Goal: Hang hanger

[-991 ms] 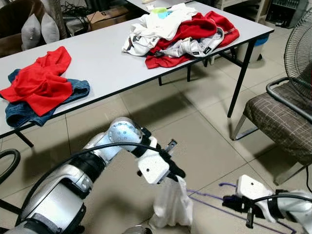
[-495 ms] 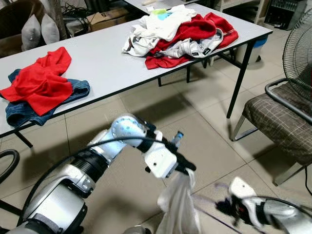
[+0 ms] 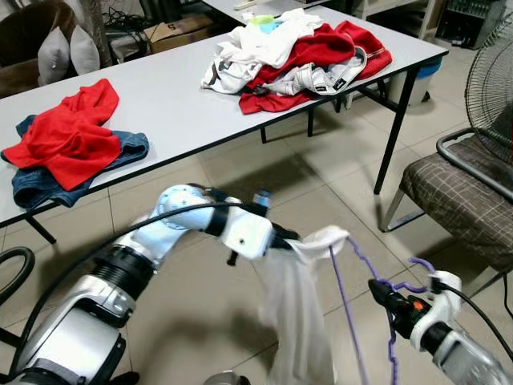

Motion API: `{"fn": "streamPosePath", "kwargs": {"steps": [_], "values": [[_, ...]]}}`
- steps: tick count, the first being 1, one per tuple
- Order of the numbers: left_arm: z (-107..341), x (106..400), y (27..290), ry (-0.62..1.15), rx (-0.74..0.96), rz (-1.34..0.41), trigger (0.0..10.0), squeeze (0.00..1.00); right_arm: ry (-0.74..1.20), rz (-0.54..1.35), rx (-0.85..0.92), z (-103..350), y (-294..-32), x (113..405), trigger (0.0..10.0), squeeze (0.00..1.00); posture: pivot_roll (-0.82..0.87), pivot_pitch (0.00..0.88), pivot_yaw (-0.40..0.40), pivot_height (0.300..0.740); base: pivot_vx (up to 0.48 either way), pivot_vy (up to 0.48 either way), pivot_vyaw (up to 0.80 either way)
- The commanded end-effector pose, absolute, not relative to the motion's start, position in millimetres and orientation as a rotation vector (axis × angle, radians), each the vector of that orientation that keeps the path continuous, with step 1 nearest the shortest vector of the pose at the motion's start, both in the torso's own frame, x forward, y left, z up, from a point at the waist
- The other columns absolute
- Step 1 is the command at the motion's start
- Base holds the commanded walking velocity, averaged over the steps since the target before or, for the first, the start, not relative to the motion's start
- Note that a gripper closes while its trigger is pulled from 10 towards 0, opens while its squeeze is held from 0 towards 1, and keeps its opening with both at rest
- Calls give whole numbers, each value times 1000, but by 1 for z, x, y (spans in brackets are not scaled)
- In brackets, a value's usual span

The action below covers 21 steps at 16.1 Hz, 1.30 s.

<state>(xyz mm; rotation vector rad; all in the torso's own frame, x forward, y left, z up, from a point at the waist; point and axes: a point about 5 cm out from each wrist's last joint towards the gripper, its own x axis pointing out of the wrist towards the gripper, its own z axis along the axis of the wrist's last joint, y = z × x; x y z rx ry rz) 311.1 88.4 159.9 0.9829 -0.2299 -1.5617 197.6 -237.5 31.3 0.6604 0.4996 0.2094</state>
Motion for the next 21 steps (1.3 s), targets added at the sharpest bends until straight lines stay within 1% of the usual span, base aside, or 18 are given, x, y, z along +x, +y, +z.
{"fn": "streamPosePath", "kwargs": {"steps": [1,2,4,5,7,8,9,11,12,14,15,17,20,21], "values": [[159,313,94,-217,973,-1512,10000,0,440,164,722,42,-242,200,10000,0,-22,5,118,740,0,0,0],[158,313,93,-218,957,-1502,10000,0,412,137,752,45,-246,202,10000,0,-30,0,123,740,0,0,0],[151,308,90,-221,928,-1469,10000,0,282,69,858,69,-254,214,10000,0,-45,0,128,740,0,0,0],[148,307,88,-224,930,-1463,10000,0,253,65,870,75,-255,217,10000,0,-47,0,127,740,0,0,0],[136,297,79,-241,888,-1420,10000,0,22,3,998,112,-263,243,10000,0,-54,0,125,740,0,0,0],[128,294,74,-240,871,-1382,10000,0,-85,-15,1104,129,-263,258,10000,0,-58,0,127,740,0,0,0],[120,290,70,-230,858,-1362,10000,0,-124,-30,1165,136,-262,272,10000,0,-60,0,127,740,0,0,0],[115,286,63,-236,831,-1345,10000,0,-115,-50,1202,141,-255,290,10000,0,-64,0,122,740,0,0,0],[116,281,54,-268,810,-1325,10000,0,-136,-104,1271,148,-250,310,10000,0,-57,0,107,740,0,0,0],[116,277,51,-284,821,-1323,10000,0,-152,-136,1315,153,-249,319,10000,0,-54,0,100,740,0,0,0],[118,272,47,-307,804,-1321,10000,0,-159,-168,1320,156,-253,328,10000,0,-50,0,91,740,0,0,0],[118,267,44,-328,804,-1324,10000,0,-132,-197,1243,157,-255,336,10000,0,-50,0,87,740,0,0,0],[127,263,37,-384,807,-1326,10000,0,-81,-225,1194,156,-253,344,10000,0,-49,0,84,740,0,0,0],[135,260,31,-430,793,-1334,10000,0,-26,-218,1121,153,-247,347,10000,0,-50,0,82,740,0,0,0]]}}
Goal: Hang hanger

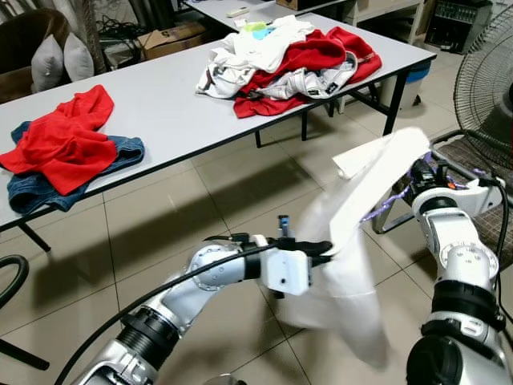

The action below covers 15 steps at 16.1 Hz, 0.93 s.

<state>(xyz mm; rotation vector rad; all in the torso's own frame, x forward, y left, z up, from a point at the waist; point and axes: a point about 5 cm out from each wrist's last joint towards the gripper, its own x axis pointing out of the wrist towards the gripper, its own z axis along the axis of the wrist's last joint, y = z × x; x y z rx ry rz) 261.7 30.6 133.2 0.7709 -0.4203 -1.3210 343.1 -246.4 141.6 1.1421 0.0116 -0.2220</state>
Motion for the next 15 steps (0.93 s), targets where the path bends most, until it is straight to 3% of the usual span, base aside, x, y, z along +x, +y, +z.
{"fn": "streamPosePath", "kwargs": {"steps": [1,5,7,10,11,12,13,14,15], "values": [[146,258,24,-475,731,-1331,10000,0,15,-206,1085,151,-241,348,10000,0,-50,0,82,740,0,0,0],[183,255,-1,-549,501,-1324,10000,0,151,-96,999,139,-203,348,10000,0,-47,0,83,740,0,0,0],[184,255,-2,-518,453,-1325,10000,0,160,-95,1014,135,-200,343,10000,0,-47,0,86,740,0,0,0],[142,258,12,-310,745,-1347,10000,0,92,-109,1182,146,-208,337,10000,0,-51,0,93,740,0,0,0],[136,260,15,-284,790,-1337,10000,0,82,-91,1192,152,-207,337,10000,0,-53,0,93,740,0,0,0],[137,260,13,-245,727,-1326,10000,0,85,-53,1186,158,-202,337,10000,0,-53,0,91,740,0,0,0],[139,260,11,-240,688,-1324,10000,145,89,-47,1189,159,-200,338,10000,0,-52,0,89,740,0,0,0],[144,255,5,-234,599,-1350,10000,1000,98,-44,1193,159,-198,339,10000,0,-48,0,83,740,0,0,0],[145,254,4,-239,589,-1353,10000,1000,99,-45,1194,158,-198,339,10000,0,-48,0,83,740,0,0,0]]}}
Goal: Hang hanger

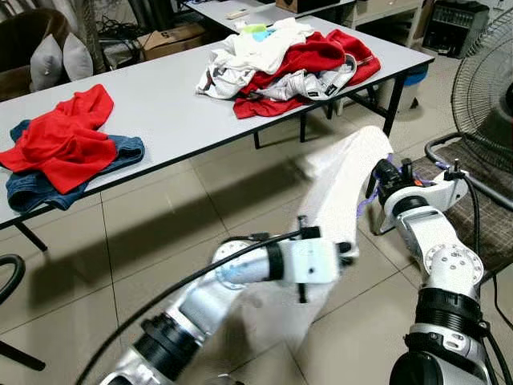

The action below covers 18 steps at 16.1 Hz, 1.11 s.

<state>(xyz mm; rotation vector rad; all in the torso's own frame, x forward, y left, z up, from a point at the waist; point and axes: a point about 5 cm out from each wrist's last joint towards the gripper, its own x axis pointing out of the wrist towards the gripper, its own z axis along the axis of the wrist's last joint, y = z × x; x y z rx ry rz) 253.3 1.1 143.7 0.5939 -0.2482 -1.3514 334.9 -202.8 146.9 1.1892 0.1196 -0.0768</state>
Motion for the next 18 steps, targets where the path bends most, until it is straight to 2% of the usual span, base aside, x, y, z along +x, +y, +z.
{"fn": "streamPosePath", "kwargs": {"steps": [1,4,5,6,7,9,11,12,14,15,18], "values": [[145,251,2,-256,591,-1354,10000,1000,104,-47,1196,158,-197,340,10000,0,-44,0,78,740,0,0,0],[151,252,6,-284,571,-1311,10000,1000,104,-51,1166,160,-202,343,10000,0,-28,0,63,740,0,0,0],[153,253,12,-282,552,-1313,10000,957,119,-54,1052,159,-207,343,10000,0,-26,0,61,740,0,0,0],[155,253,19,-261,488,-1317,10000,0,135,-39,942,157,-208,341,10000,0,-20,0,58,740,0,0,0],[157,255,26,-241,445,-1296,10000,0,144,-29,895,156,-209,339,10000,0,-17,0,58,740,0,0,0],[159,263,53,-168,365,-1196,10000,0,239,26,604,144,-206,325,10000,0,-18,0,60,740,0,0,0],[157,270,75,-122,362,-1091,10000,0,284,67,411,134,-205,313,10000,0,-16,0,57,740,0,0,0],[150,277,104,-35,367,-931,10000,0,340,117,285,121,-203,297,10000,0,-12,0,52,740,0,0,0],[148,276,115,5,322,-856,10000,0,365,192,171,117,-197,287,10000,0,-9,0,51,740,0,0,0],[141,276,129,67,245,-711,10000,0,379,292,77,115,-187,276,10000,0,-6,0,50,740,0,0,800],[127,270,141,115,210,-573,10000,0,357,390,43,119,-177,266,10000,0,6,0,36,740,0,0,800]]}}
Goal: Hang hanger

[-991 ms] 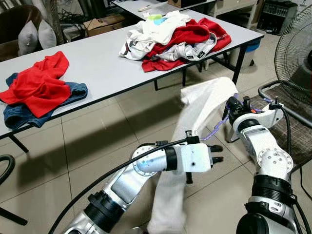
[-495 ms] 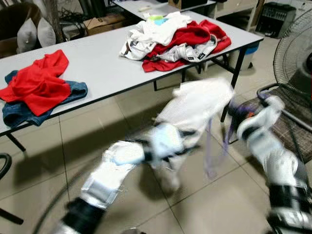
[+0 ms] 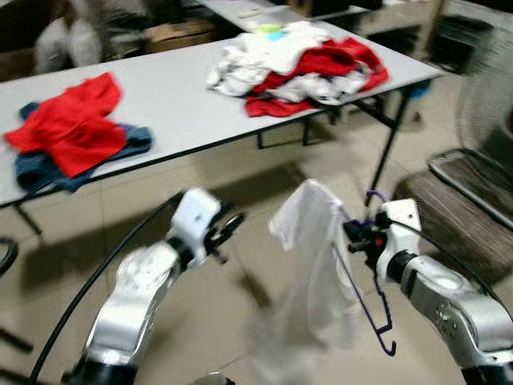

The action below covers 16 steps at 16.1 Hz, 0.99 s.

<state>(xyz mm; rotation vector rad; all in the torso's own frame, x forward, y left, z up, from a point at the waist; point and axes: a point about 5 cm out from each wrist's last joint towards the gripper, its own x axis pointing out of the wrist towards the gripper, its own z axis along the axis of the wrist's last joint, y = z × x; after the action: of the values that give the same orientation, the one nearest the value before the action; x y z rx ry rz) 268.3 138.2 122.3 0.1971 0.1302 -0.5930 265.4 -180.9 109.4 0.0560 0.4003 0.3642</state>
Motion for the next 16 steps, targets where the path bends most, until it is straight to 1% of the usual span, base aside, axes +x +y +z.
{"fn": "streamPosePath", "kwargs": {"steps": [1,2,5,6,8,9,11,12,14,15,16], "values": [[129,270,140,106,217,-554,10000,0,337,406,36,121,-177,264,10000,0,6,0,36,740,0,0,800],[133,273,137,93,196,-525,10000,0,315,434,19,124,-177,262,10000,0,9,0,32,740,0,0,800],[143,277,137,32,222,-524,10000,0,265,484,-14,131,-181,259,10000,0,5,0,31,740,0,0,606],[154,279,142,-33,210,-539,10000,0,241,491,-21,135,-186,258,10000,0,3,0,31,740,0,0,481],[177,287,154,-89,182,-586,10000,0,206,542,-49,140,-193,258,10000,0,12,0,20,740,0,0,800],[189,289,156,-120,203,-641,10000,0,201,585,-82,142,-194,258,10000,0,14,0,18,740,0,0,800],[212,290,152,-143,332,-890,10000,0,191,782,-163,150,-192,254,10000,0,22,0,6,740,0,0,800],[220,295,150,-150,389,-959,10000,0,203,899,-228,153,-193,253,10000,0,27,0,-3,740,0,0,800],[228,302,151,-164,371,-946,10000,0,204,964,-266,157,-195,256,10000,0,29,0,-3,740,0,0,800],[223,307,156,-122,342,-876,10000,0,203,964,-291,158,-197,258,10000,0,30,0,0,740,0,0,800],[203,304,157,-61,317,-795,10000,0,212,930,-296,155,-199,260,10000,0,35,0,-7,740,0,0,800]]}}
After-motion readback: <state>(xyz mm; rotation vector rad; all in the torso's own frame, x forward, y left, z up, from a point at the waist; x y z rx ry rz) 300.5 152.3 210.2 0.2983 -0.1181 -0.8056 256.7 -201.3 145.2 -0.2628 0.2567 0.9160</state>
